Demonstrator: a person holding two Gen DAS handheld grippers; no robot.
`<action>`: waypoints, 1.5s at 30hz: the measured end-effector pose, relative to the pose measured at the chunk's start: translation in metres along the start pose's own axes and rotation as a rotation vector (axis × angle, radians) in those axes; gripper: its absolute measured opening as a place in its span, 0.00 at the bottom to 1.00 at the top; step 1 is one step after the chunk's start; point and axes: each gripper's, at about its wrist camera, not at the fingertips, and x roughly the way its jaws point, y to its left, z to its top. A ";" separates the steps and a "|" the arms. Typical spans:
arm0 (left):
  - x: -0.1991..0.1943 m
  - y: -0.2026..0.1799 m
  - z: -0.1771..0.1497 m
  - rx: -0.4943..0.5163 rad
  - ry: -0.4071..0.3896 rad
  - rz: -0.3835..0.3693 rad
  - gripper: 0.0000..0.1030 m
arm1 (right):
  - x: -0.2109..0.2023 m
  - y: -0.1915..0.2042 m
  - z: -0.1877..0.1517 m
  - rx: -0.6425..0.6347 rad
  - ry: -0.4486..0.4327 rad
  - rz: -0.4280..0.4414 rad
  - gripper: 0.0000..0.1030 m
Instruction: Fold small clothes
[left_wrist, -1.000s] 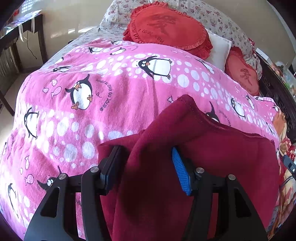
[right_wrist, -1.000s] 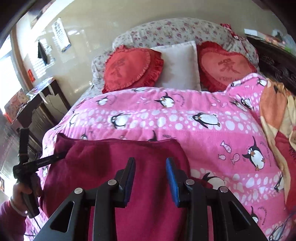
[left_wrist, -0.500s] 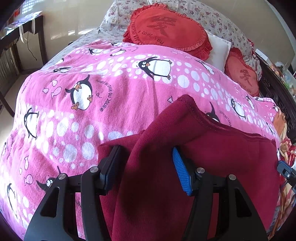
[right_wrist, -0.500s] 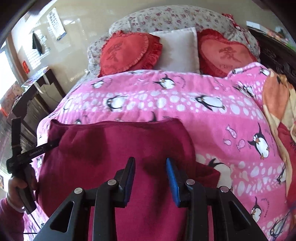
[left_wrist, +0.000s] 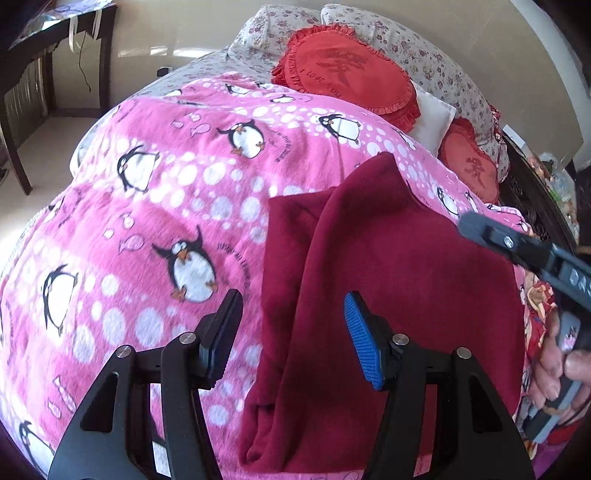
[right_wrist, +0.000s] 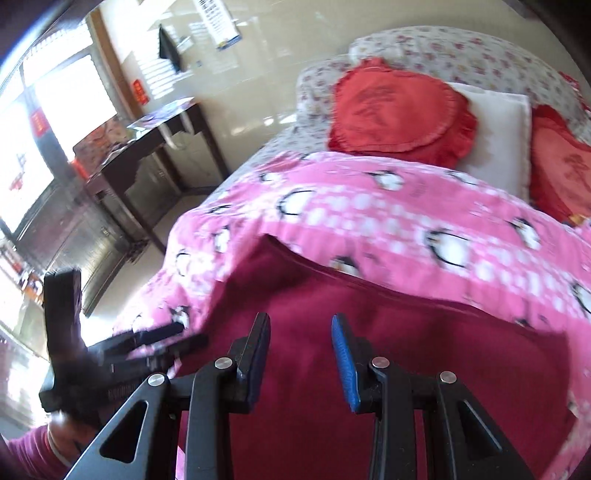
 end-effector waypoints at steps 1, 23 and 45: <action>-0.001 0.006 -0.005 -0.017 0.009 -0.001 0.56 | 0.016 0.009 0.007 0.002 0.019 0.024 0.32; -0.007 0.033 -0.052 -0.117 0.004 -0.127 0.68 | 0.167 0.102 0.010 -0.263 0.311 -0.319 0.92; -0.043 -0.038 -0.052 0.019 -0.025 -0.162 0.27 | 0.041 0.041 0.015 -0.033 0.097 0.031 0.14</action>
